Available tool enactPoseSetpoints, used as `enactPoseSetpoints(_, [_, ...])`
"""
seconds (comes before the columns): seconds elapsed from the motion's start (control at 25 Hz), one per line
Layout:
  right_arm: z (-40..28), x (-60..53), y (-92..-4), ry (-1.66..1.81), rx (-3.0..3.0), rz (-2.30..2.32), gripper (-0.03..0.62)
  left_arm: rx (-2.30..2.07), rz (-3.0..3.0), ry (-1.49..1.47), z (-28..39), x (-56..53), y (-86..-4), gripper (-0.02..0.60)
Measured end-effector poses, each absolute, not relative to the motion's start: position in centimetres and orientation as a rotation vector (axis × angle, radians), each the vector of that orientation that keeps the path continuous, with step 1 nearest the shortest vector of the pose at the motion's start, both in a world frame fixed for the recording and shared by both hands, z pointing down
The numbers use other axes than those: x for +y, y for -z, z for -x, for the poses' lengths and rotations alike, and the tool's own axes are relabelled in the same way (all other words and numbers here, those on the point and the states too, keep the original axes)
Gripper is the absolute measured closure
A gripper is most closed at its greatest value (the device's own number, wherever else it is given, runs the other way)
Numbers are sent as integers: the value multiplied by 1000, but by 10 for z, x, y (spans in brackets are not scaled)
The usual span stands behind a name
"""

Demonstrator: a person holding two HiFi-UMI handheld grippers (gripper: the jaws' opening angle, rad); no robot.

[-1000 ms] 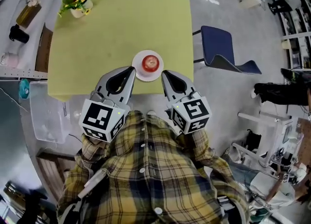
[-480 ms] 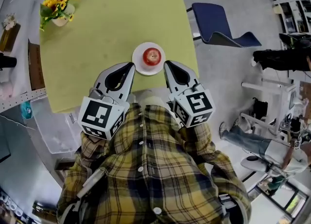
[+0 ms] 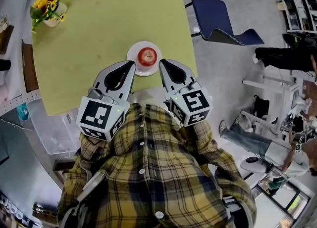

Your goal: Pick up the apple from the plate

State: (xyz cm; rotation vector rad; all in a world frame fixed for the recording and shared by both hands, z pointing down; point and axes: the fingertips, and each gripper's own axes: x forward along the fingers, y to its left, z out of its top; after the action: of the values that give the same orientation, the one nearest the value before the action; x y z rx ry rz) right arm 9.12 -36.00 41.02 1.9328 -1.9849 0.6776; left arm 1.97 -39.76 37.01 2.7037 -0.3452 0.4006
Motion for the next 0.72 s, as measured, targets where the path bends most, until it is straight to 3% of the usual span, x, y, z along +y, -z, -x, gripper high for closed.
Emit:
enactPoseSetpoints(0.48, [-92, -367, -427, -763, -2056, -1819, 594, -439, -2694, -394, -22, -406, -372, 574])
enactPoseSetpoints(0.72, [-82, -372, -434, -763, -2075, -1734, 484, -462, -2705, -381, -15, -413, -363, 574])
